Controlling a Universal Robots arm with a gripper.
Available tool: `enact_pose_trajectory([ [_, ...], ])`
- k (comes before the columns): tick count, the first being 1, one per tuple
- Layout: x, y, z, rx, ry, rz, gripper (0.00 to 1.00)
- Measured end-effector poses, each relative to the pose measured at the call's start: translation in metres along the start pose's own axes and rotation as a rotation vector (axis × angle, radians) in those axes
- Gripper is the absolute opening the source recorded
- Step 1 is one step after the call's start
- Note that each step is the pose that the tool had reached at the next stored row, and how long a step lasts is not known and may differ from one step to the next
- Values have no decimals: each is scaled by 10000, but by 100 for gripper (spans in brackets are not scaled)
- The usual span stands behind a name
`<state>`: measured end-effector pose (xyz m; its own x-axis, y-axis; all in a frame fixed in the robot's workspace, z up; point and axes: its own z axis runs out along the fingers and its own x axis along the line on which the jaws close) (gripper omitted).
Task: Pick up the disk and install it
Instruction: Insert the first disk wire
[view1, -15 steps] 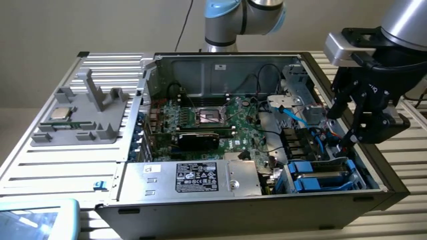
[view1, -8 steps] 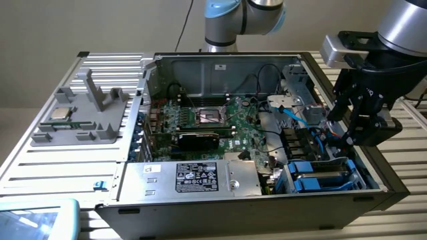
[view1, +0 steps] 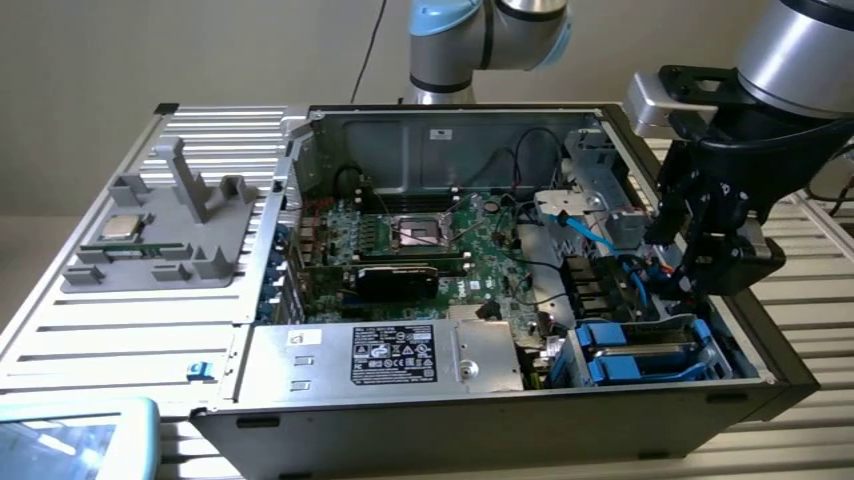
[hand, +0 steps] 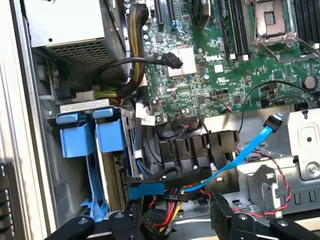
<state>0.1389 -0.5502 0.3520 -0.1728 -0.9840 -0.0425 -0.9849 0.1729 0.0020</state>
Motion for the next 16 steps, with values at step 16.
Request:
enact_pose_trajectory([
  [16, 15, 75, 3, 306, -66, 486, 65],
])
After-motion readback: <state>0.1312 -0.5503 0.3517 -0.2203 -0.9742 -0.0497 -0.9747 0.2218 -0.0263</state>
